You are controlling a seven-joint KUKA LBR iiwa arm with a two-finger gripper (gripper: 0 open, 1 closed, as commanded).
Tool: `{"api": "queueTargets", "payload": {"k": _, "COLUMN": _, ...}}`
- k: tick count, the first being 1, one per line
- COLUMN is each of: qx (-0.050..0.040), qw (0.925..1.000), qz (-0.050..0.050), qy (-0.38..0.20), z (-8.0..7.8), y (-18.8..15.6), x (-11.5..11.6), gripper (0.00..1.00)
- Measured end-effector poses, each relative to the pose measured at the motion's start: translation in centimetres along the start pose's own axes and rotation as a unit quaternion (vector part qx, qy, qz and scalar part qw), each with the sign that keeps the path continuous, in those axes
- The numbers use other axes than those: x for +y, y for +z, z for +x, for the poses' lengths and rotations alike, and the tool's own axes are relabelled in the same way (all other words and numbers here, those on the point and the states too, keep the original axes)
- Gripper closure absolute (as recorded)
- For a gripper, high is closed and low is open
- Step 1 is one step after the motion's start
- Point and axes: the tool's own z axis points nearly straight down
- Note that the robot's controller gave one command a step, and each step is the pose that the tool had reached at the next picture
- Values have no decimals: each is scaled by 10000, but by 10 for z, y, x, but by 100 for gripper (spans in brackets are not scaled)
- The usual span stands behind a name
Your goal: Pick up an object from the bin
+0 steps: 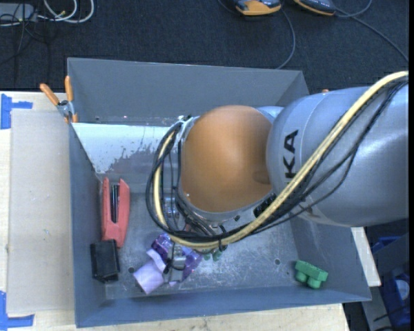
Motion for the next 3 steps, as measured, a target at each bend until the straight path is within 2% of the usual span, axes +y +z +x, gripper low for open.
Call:
{"api": "queueTargets", "payload": {"k": 1, "qx": -40, "qw": 10000, "qz": -9, "qy": 26, "z": -2, "y": -4, "x": -1, "gripper": 0}}
{"api": "queueTargets", "payload": {"k": 2, "qx": -11, "qw": 9999, "qz": -3, "qy": 111, "z": -5, "y": 35, "x": -8, "gripper": 0}}
{"api": "queueTargets", "payload": {"k": 3, "qx": -19, "qw": 9994, "qz": -2, "qy": 341, "z": -22, "y": 64, "x": -2, "gripper": 0}}
